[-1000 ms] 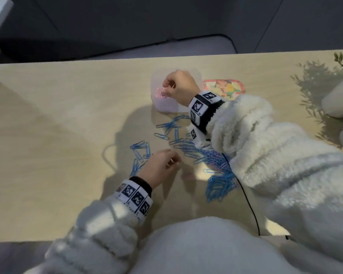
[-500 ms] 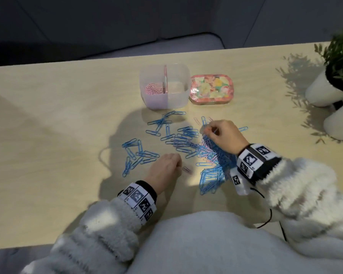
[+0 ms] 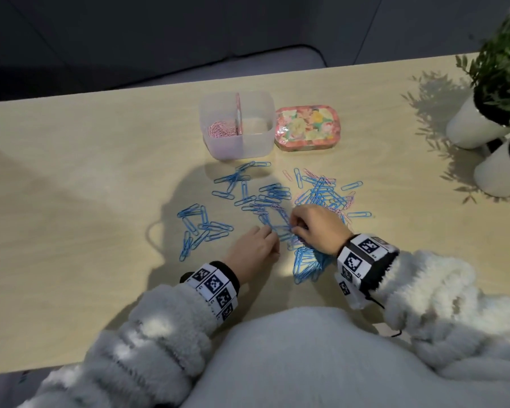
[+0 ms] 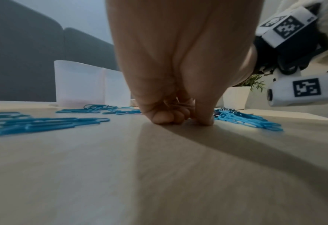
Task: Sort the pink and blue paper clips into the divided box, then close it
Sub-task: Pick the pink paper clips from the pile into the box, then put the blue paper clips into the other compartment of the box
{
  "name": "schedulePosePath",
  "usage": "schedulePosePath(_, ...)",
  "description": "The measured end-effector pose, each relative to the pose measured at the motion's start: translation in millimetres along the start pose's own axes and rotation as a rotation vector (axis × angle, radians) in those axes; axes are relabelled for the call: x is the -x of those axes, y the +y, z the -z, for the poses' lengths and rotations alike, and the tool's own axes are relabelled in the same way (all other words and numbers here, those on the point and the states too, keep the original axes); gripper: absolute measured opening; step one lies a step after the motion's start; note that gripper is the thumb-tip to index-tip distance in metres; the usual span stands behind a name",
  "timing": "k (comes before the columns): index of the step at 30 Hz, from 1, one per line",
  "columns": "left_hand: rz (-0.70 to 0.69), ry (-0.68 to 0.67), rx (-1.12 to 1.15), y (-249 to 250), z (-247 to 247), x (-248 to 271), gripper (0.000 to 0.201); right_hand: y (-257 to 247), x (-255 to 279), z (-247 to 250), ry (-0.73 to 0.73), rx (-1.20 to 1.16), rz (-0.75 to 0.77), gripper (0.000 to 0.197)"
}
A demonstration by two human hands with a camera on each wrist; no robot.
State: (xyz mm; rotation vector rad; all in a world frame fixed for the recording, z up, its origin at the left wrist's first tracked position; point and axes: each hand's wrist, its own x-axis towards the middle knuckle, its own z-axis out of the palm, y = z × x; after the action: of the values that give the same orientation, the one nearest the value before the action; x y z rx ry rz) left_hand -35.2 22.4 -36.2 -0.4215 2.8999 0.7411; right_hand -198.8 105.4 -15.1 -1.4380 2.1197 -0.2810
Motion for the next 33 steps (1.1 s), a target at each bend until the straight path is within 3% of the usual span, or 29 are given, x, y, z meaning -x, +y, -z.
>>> schedulePosePath(4, 0.099, 0.009, 0.198, -0.9, 4.7, 0.8, 0.01, 3.4, 8.1, 15.3, -0.048, -0.088, 0.003, 0.01)
schedulePosePath(8, 0.265, 0.039, 0.487, -14.3, 15.9, 5.2, 0.002, 16.5, -26.5, 45.6, 0.288, -0.201, -0.162, 0.015)
schedulePosePath(10, 0.339, 0.062, 0.597, -21.8, 21.8, 5.4, 0.007, 25.0, -49.4, 56.3, 0.37, -0.207, -0.257, 0.014)
schedulePosePath(13, 0.408, 0.068, 0.715, -29.5, 35.9, -1.5, 0.018, 32.6, -74.6, 58.9, 0.288, -0.158, -0.332, 0.009)
schedulePosePath(19, 0.583, 0.068, 1.084, -37.7, 64.2, -39.7, 0.025, 28.9, -85.7, 48.4, 0.141, -0.135, -0.335, 0.01)
schedulePosePath(23, 0.419, 0.174, 0.76, -37.6, 74.2, -80.2, 0.024, 36.0, -77.6, 49.0, 0.09, -0.125, -0.265, 0.012)
schedulePosePath(26, 0.372, 0.232, 0.41, -36.5, 73.9, -107.0, 0.01, 51.1, -66.1, 59.5, 0.238, -0.374, -0.254, 0.01)
schedulePosePath(29, 0.288, 0.175, 0.208, -38.6, 69.7, -124.9, 0.017, 63.8, -53.9, 70.0, 0.413, -0.735, -0.373, 0.019)
schedulePosePath(31, 0.241, 0.129, 0.106, -36.8, 66.9, -131.9, 0.018, 67.7, -47.8, 70.7, 0.452, -0.992, -0.492, 0.026)
schedulePosePath(33, 0.222, 0.105, 0.037, -35.1, 65.0, -135.2, 0.017, 75.2, -49.0, 64.0, 0.437, -1.024, -0.529, 0.029)
